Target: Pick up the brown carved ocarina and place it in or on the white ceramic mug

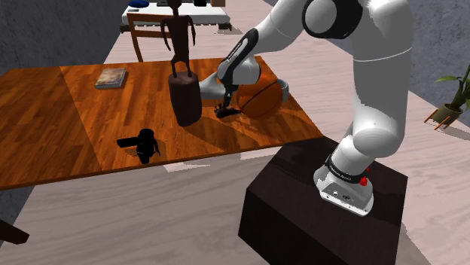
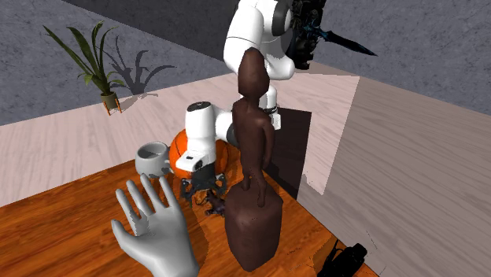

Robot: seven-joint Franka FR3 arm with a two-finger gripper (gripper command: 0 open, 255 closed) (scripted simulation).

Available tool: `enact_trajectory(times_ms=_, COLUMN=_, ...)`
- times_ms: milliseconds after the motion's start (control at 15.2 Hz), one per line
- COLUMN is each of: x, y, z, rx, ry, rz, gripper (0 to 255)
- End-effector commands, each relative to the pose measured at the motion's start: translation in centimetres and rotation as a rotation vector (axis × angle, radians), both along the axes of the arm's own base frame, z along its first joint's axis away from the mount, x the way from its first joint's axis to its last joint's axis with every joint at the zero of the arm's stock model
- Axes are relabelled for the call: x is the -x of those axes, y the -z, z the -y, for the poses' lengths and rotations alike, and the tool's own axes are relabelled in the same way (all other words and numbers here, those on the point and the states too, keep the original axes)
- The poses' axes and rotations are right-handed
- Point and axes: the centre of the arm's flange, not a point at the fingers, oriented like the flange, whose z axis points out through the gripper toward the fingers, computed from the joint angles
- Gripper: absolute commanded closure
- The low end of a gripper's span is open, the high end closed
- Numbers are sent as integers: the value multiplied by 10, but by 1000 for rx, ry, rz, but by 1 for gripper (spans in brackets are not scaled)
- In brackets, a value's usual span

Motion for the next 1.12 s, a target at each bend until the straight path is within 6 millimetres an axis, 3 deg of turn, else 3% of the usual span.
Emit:
enact_trajectory(times_ms=0, x=24, y=25, z=-6, rx=-84, ry=-31, rz=-161, gripper=0)
enact_trajectory(times_ms=198, x=24, y=25, z=-6, rx=-84, ry=-31, rz=-161, gripper=0)
enact_trajectory(times_ms=264, x=25, y=28, z=-10, rx=-84, ry=-31, rz=-161, gripper=255)
enact_trajectory(times_ms=660, x=17, y=32, z=2, rx=-85, ry=-30, rz=-162, gripper=255)
enact_trajectory(times_ms=792, x=13, y=27, z=-2, rx=-85, ry=-30, rz=-162, gripper=255)
enact_trajectory(times_ms=858, x=24, y=25, z=-6, rx=-84, ry=-31, rz=-161, gripper=255)
enact_trajectory(times_ms=1056, x=24, y=10, z=-6, rx=-84, ry=-31, rz=-161, gripper=255)
